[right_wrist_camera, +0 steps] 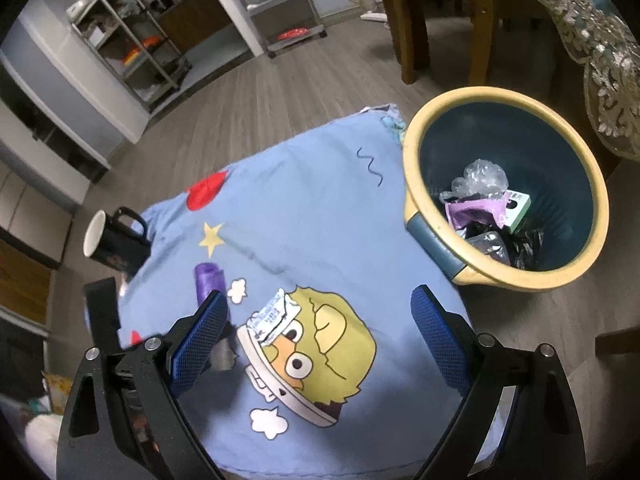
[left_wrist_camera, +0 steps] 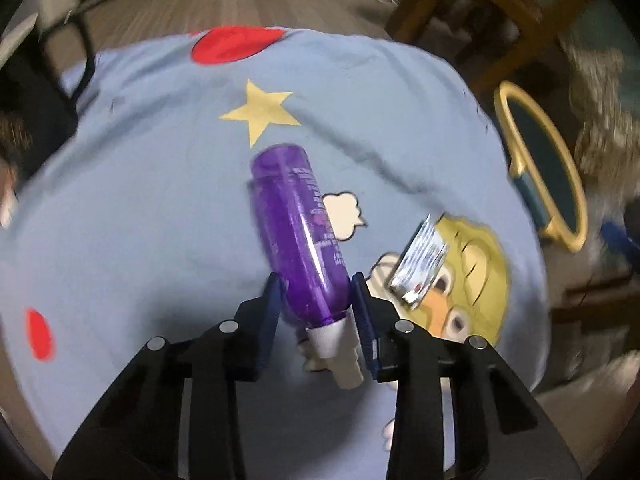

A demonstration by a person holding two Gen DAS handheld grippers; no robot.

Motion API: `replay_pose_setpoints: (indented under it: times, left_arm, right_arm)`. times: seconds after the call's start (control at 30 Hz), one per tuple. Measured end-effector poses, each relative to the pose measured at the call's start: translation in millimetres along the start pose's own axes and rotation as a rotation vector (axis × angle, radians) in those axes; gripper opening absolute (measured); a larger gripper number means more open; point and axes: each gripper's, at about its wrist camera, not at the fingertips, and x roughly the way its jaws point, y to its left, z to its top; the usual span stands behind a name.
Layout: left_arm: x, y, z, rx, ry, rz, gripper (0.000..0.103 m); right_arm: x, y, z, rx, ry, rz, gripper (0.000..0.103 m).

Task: Collect trash
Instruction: 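Grasp the purple tube with the left tool while the right tool grasps the white packet, then carry tube and packet over the wastebasket and open both tools to drop them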

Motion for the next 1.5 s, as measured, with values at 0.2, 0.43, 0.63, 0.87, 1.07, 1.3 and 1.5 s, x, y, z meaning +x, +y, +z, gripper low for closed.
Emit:
replay_pose_setpoints:
  times: [0.2, 0.43, 0.63, 0.87, 1.07, 1.3, 1.5]
  left_arm:
    - [-7.4, -0.7, -8.7, 0.135, 0.003, 0.090, 0.035]
    - [-7.4, 47.1, -10.9, -0.027, -0.004, 0.083, 0.034]
    - [-8.9, 62.9, -10.2, -0.050, -0.018, 0.069, 0.035]
    - [-14.1, 78.7, -16.2, -0.082, -0.029, 0.058, 0.035]
    - [-13.2, 68.9, -13.2, -0.055, -0.032, 0.068, 0.034]
    - [-24.5, 49.7, -8.3, 0.013, -0.061, 0.058, 0.034]
    - [-49.2, 5.4, 5.1, 0.123, -0.122, 0.009, 0.034]
  right_arm:
    - [17.4, 8.4, -6.7, -0.008, 0.022, -0.027, 0.091]
    - [54.1, 18.5, -20.4, 0.014, 0.090, -0.003, 0.081]
    - [84.4, 49.0, -28.7, -0.064, 0.124, 0.019, 0.078]
    - [114.1, 65.4, -35.7, -0.145, 0.157, -0.088, 0.077]
    - [117.9, 71.1, -39.8, -0.256, 0.138, -0.205, 0.036]
    - [94.5, 44.8, -29.2, -0.102, 0.128, -0.128, 0.032]
    - [32.3, 11.3, 10.0, 0.020, 0.039, -0.094, 0.032]
